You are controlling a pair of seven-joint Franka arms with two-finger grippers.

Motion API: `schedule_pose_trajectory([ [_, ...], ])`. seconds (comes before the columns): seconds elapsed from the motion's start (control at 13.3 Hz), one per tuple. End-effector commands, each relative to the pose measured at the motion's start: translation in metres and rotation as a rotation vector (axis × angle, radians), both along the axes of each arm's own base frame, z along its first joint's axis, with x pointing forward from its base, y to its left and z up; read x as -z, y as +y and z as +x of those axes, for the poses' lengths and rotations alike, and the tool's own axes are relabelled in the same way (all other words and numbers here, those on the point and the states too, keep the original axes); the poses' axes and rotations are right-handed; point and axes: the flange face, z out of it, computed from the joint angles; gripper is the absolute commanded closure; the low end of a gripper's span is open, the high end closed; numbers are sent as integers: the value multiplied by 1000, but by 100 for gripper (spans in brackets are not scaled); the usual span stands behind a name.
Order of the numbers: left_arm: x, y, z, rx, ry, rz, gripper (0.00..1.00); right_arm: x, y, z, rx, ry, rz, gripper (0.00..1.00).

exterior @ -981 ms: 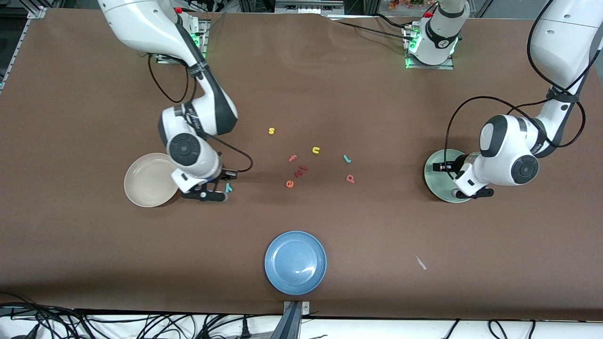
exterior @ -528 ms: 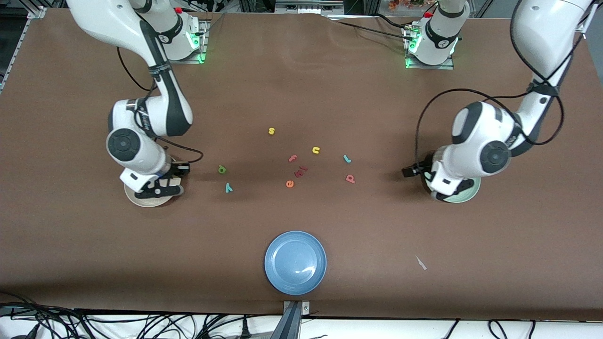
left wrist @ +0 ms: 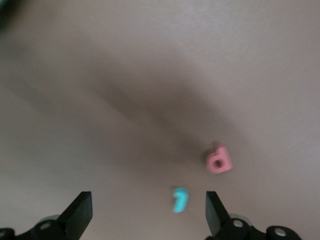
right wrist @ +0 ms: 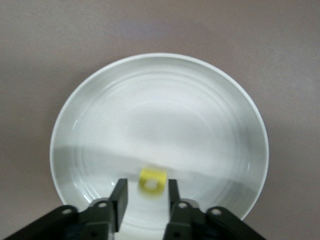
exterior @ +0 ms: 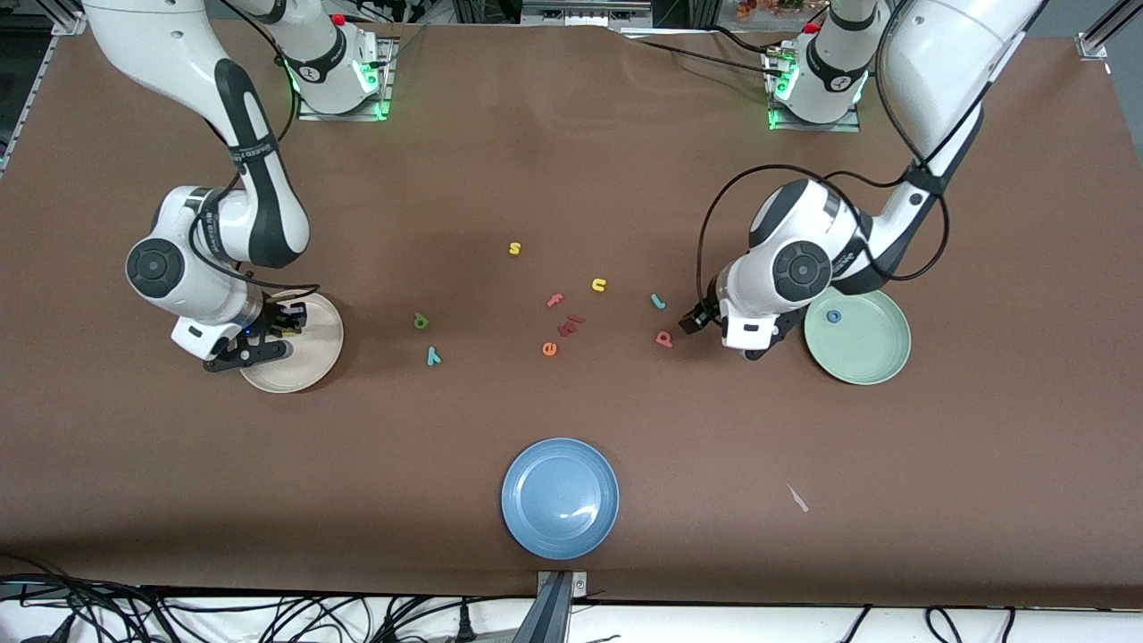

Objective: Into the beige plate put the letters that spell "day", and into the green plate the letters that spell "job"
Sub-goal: 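Reach the right gripper to the green p while the left gripper reaches the cyan letter, then grasp the green p with the right gripper while the left gripper grasps the cyan letter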

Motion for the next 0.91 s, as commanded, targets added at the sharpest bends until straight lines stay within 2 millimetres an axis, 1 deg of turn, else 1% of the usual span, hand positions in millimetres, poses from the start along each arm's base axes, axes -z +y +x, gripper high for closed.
schedule_pose_trajectory([
  [0.0, 27, -22, -3, -67, -32, 34, 1, -8, 19, 3, -2, -7, 31, 0],
  [0.08, 32, -31, -9, -85, -43, 47, 1, -11, 31, 4, 24, -2, 37, 0],
  [0.15, 34, -39, -13, -101, -52, 58, 0, -12, 42, 5, 51, 5, 43, 0],
  [0.23, 38, -42, -15, -128, -48, 70, 0, -12, 59, 4, 59, 11, 52, 0],
  [0.3, 43, -50, -21, -110, -48, 78, 0, -10, 73, 2, 80, 14, 58, 0],
  [0.38, 48, -53, -25, -104, -43, 84, 1, -9, 89, 0, 109, 5, 66, 0],
  [0.45, 56, -57, -30, -93, -32, 86, 7, -11, 104, 0, 136, 0, 75, 0],
  [0.53, 56, -58, -29, -98, -40, 75, 15, -11, 120, -2, 157, 1, 83, 0],
  [0.6, 59, -60, -32, -96, -44, 69, 17, -8, 134, -6, 187, 7, 86, 0],
  [0.68, 60, -60, -33, -96, -48, 64, 24, -6, 146, -9, 204, 6, 91, 0],
  [0.75, 63, -64, -39, -86, -42, 65, 29, -3, 153, -10, 208, -6, 96, 0],
  [0.83, 64, -65, -41, -81, -41, 66, 33, 3, 158, -13, 211, -21, 100, 0],
])
